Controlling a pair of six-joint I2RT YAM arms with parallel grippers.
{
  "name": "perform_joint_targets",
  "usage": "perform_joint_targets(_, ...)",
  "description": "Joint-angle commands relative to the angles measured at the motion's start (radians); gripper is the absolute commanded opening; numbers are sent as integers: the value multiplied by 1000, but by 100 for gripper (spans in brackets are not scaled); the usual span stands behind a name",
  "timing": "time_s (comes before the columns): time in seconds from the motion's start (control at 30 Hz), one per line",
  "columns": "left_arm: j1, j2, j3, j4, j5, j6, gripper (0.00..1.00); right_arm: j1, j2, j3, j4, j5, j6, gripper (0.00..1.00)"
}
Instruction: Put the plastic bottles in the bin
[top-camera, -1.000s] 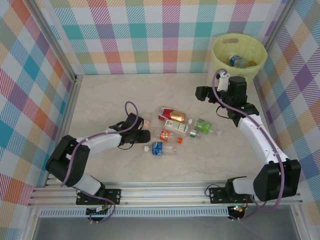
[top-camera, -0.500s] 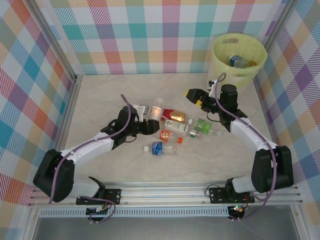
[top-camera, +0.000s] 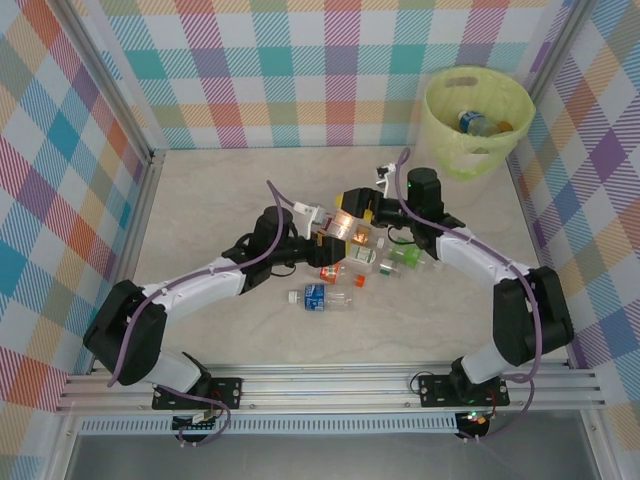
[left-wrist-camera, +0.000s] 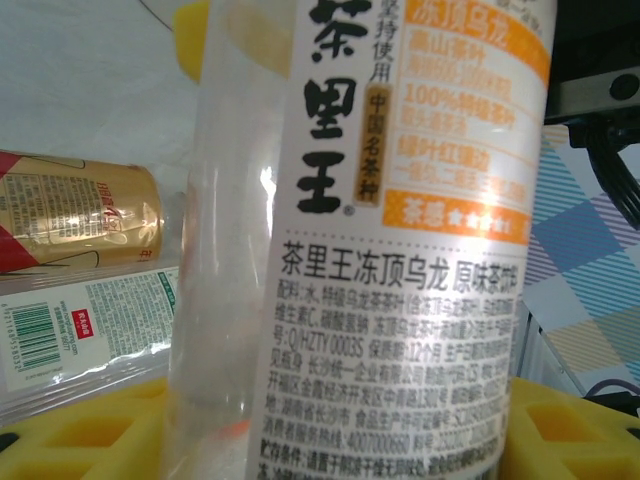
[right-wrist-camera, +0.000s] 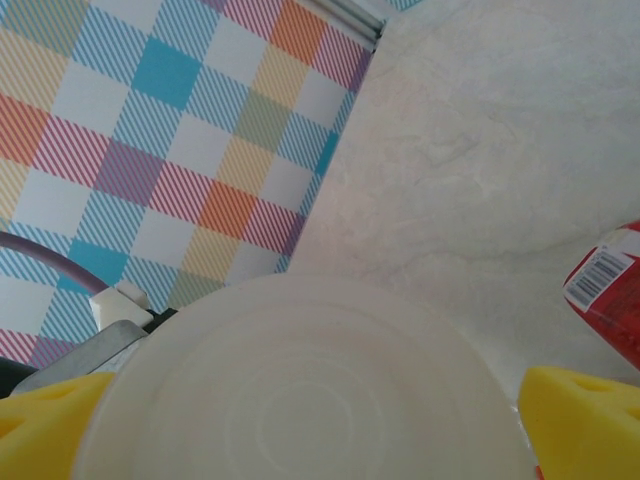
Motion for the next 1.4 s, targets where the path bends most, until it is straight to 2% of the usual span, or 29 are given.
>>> perform_joint_targets(0.0,-19,15,43,42,9,-11,47,12,11,33,65,-62,-15,100)
perform_joint_targets(0.23,-19,22,44,37,-9,-24,48,10,-2,43,4,-53,-54,67)
perform_joint_targets(0.47,-19,26,44,20,-19,-30,54,11,-21,42,-27,-44,-83,52)
perform_joint_targets(0.6,-19,40,74,-48,-5,-28,68,10,-31,43,-27,-8,-89,49)
perform_joint_targets(0.7,-19,29,58,-16,-2,-43,85,11,-44,43,-40,37,-109,47)
perform_joint_targets(0.77,-19,8,34,24,-13,-47,92,8,-51,47,-41,57,-115,46)
perform_joint_targets(0.83,-18,-24,3,57,-63,-45,100,4,-50,62,-37,53,-113,46)
perform_joint_targets(0.87,-17,-38,-8,66,-88,-39,100,4,-49,71,-42,54,-117,45)
perform_joint_targets(1.23,-7,-204,-145,109,-504,14,100,2,-93,149,-127,222,-334,43)
perform_joint_targets(1.37,-7,-256,-175,112,-591,8,100,0,-76,219,-180,223,-382,43)
